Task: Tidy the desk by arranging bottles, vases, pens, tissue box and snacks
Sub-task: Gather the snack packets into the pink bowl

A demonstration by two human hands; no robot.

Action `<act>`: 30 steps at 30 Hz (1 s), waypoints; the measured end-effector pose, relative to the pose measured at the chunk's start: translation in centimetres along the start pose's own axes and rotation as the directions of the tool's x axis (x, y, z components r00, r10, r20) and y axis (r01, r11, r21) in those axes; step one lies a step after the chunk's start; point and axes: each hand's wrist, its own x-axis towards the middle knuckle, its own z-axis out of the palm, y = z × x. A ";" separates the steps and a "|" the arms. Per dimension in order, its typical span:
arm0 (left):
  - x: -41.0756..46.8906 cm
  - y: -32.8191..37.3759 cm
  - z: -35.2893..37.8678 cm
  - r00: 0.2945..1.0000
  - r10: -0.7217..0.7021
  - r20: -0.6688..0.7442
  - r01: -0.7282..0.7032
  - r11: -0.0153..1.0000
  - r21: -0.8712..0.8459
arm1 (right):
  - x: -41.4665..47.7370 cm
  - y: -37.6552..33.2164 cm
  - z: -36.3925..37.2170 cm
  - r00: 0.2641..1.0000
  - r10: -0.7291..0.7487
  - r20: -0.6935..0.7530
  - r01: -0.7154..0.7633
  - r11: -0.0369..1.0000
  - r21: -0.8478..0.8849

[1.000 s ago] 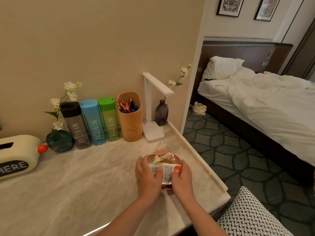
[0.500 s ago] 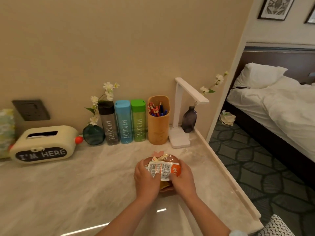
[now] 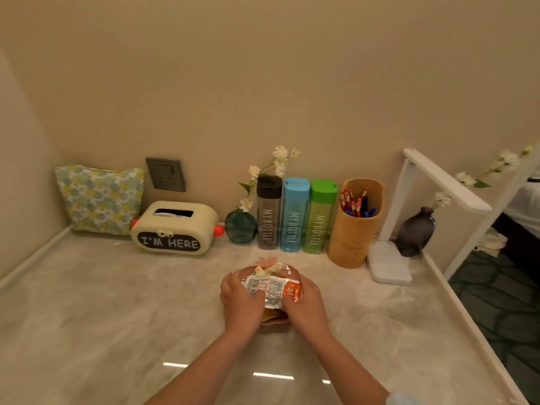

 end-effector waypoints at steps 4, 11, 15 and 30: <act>1.8 -0.9 -2.1 0.999 -0.021 -0.032 0.020 1.000 -0.019 | 0.0 -2.7 2.1 0.998 -0.032 0.058 0.032 0.999 0.017; 5.1 -1.9 -4.5 0.998 0.019 0.066 -0.013 0.996 -0.088 | 1.1 -5.2 4.4 0.996 -0.057 0.067 0.056 0.998 0.012; 6.9 -2.1 -5.2 0.985 0.081 0.149 -0.059 0.987 -0.150 | 1.8 -6.1 4.9 0.999 -0.001 0.034 0.001 1.000 0.014; 8.1 -1.9 -5.8 0.974 0.121 0.190 -0.085 0.979 -0.187 | 1.9 -6.8 5.4 0.986 0.151 -0.072 -0.146 0.987 0.068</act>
